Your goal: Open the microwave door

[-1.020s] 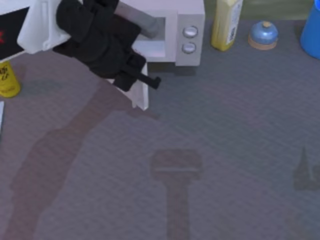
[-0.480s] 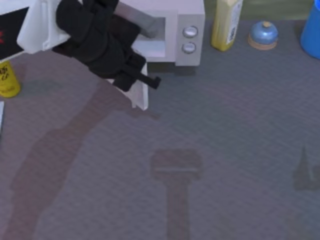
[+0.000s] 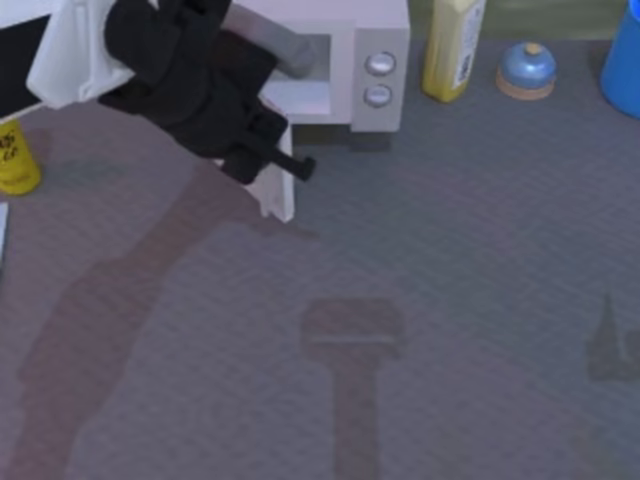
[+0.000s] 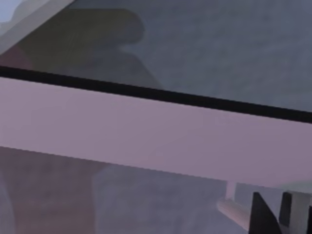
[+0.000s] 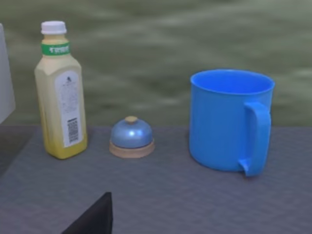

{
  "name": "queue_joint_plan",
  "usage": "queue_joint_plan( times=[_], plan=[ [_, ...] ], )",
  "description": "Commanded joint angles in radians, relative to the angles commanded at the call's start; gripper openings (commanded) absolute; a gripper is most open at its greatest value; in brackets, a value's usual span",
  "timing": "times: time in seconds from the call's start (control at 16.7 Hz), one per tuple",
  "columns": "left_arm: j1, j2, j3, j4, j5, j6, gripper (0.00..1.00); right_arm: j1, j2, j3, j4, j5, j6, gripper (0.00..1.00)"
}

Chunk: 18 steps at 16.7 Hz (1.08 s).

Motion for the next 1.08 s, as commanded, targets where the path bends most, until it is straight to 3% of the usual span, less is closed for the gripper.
queue_joint_plan(
  times=[0.36, 1.08],
  plan=[
    [0.048, -0.035, -0.042, -0.014, 0.064, 0.122, 0.0, 0.0, 0.0, 0.0, 0.0, 0.0, 0.0, 1.0],
    [0.049, -0.035, -0.044, -0.014, 0.066, 0.126, 0.0, 0.0, 0.0, 0.0, 0.0, 0.0, 0.0, 1.0]
  ],
)
